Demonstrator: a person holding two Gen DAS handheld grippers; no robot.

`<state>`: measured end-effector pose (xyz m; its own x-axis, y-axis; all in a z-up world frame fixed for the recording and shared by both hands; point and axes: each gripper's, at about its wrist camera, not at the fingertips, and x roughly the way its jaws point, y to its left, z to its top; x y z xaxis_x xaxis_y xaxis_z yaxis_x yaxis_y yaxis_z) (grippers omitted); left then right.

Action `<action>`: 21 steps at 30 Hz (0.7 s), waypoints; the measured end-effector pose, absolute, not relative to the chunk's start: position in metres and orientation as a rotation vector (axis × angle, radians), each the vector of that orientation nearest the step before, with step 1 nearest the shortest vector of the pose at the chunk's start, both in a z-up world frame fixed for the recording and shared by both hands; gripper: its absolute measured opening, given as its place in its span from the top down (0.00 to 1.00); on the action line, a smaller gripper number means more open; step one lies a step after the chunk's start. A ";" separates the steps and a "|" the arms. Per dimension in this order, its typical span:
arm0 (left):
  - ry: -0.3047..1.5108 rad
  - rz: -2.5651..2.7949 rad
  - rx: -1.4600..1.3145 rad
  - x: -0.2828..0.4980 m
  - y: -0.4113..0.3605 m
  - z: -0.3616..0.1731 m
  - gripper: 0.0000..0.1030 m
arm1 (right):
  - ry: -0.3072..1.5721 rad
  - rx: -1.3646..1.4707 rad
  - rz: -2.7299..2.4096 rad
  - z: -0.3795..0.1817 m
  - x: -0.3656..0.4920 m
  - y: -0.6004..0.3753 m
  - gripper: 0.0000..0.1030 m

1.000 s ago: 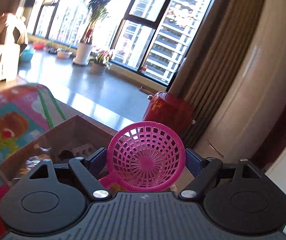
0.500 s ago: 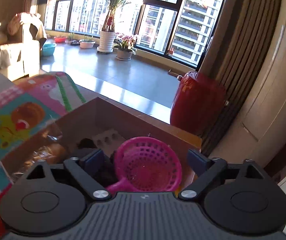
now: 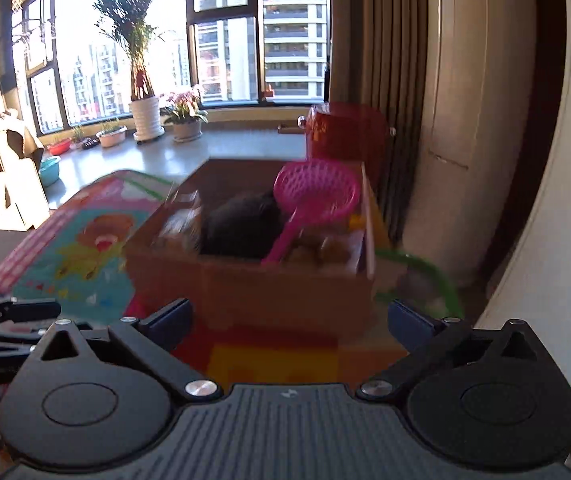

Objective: Organize objects

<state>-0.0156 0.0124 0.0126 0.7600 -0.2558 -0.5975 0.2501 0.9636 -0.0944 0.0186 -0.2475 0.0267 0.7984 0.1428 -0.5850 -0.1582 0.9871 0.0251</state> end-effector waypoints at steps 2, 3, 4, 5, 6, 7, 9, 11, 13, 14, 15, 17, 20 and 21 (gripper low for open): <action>0.662 -0.238 -0.001 -0.016 0.008 0.007 0.39 | 0.655 -0.026 0.165 0.012 0.011 -0.232 0.00; 0.667 -0.214 -0.001 -0.016 0.006 0.004 0.37 | 0.673 -0.027 0.157 0.005 0.012 -0.226 0.00; 0.654 -0.192 0.003 -0.017 0.003 0.004 0.38 | 0.687 -0.027 0.136 0.000 0.013 -0.221 0.00; 0.652 -0.176 0.010 -0.016 -0.001 0.003 0.37 | 0.697 -0.032 0.112 -0.005 0.016 -0.217 0.00; 0.650 -0.163 0.020 -0.015 -0.005 0.002 0.34 | 0.710 -0.046 0.087 -0.011 0.018 -0.215 0.00; 0.649 -0.153 0.028 -0.015 -0.008 0.001 0.32 | 0.730 -0.070 0.057 -0.016 0.023 -0.213 0.00; 0.645 -0.140 0.036 -0.014 -0.013 0.000 0.27 | 0.741 -0.077 0.035 -0.025 0.028 -0.215 0.00; 0.646 -0.136 0.046 -0.013 -0.015 -0.001 0.24 | 0.724 -0.013 0.063 -0.030 0.026 -0.228 0.00; 0.646 -0.135 0.049 -0.013 -0.016 -0.002 0.24 | 0.693 0.009 0.059 -0.033 0.023 -0.234 0.00; 0.645 -0.135 0.049 -0.013 -0.016 -0.002 0.24 | 0.690 0.006 0.058 -0.034 0.022 -0.234 0.00; 0.645 -0.135 0.050 -0.013 -0.016 -0.002 0.24 | 0.688 -0.004 0.053 -0.034 0.021 -0.232 0.00; 0.645 -0.135 0.049 -0.013 -0.016 -0.002 0.24 | 0.685 -0.015 0.046 -0.034 0.021 -0.230 0.00; 0.645 -0.135 0.050 -0.013 -0.015 -0.002 0.23 | 0.685 -0.011 0.049 -0.033 0.021 -0.231 0.00; 0.646 -0.135 0.050 -0.014 -0.015 -0.002 0.23 | 0.684 -0.011 0.048 -0.033 0.021 -0.231 0.00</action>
<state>-0.0136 -0.0151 -0.0022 0.7904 -0.1095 -0.6028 0.1406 0.9901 0.0045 0.0206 -0.2310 -0.0334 0.7739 0.0408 -0.6319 -0.0482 0.9988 0.0055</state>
